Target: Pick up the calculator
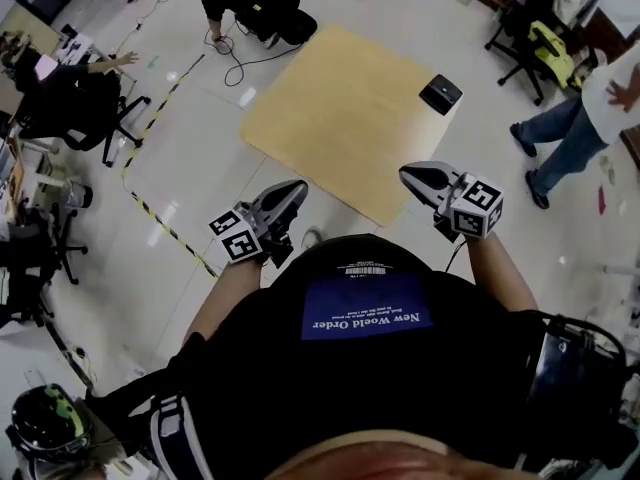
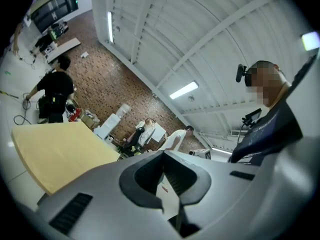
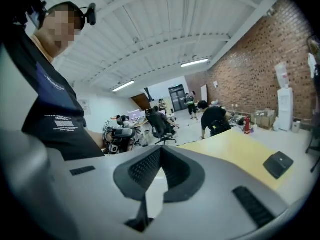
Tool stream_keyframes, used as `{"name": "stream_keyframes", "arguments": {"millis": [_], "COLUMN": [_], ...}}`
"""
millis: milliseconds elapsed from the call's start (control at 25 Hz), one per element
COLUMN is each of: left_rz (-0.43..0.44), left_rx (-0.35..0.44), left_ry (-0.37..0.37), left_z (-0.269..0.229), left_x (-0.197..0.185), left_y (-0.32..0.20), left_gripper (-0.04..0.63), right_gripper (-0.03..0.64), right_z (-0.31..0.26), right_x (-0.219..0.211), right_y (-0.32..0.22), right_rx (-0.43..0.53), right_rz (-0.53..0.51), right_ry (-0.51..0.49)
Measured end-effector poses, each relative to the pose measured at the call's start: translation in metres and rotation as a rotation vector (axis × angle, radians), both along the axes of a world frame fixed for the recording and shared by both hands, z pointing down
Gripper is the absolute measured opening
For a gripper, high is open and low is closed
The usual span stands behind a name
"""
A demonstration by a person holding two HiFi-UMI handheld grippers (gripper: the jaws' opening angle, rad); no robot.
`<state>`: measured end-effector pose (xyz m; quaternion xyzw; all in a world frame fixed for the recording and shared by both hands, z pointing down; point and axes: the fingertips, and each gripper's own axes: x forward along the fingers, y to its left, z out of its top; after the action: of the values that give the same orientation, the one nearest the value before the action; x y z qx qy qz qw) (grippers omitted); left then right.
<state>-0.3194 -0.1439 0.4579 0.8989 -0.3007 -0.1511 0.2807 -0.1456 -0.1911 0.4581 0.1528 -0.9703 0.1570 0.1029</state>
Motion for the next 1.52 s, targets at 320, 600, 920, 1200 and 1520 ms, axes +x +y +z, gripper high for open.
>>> {"name": "stream_keyframes", "arguments": {"millis": [320, 600, 920, 1200, 1520], "left_rz": [0.244, 0.292, 0.224, 0.339, 0.437], "left_rx": [-0.022, 0.003, -0.048, -0.099, -0.219], "left_ry": [-0.001, 0.002, -0.16, -0.296, -0.394], "left_z": [0.024, 0.017, 0.03, 0.064, 0.127], "left_x": [-0.02, 0.006, 0.039, 0.112, 0.217], "left_y": [-0.084, -0.105, -0.171, -0.234, -0.309], "left_gripper": [0.008, 0.008, 0.07, 0.199, 0.367], "right_gripper": [-0.015, -0.015, -0.015, -0.015, -0.015], "right_z": [0.0, 0.002, 0.02, 0.034, 0.054], "right_x": [-0.019, -0.007, 0.046, 0.11, 0.178], "right_y": [-0.043, -0.055, -0.087, -0.14, -0.176], "right_rx": [-0.032, -0.021, -0.011, 0.022, 0.047], "right_rz": [0.253, 0.243, 0.225, 0.329, 0.456], "right_ry": [0.011, 0.035, -0.01, -0.031, -0.059]}}
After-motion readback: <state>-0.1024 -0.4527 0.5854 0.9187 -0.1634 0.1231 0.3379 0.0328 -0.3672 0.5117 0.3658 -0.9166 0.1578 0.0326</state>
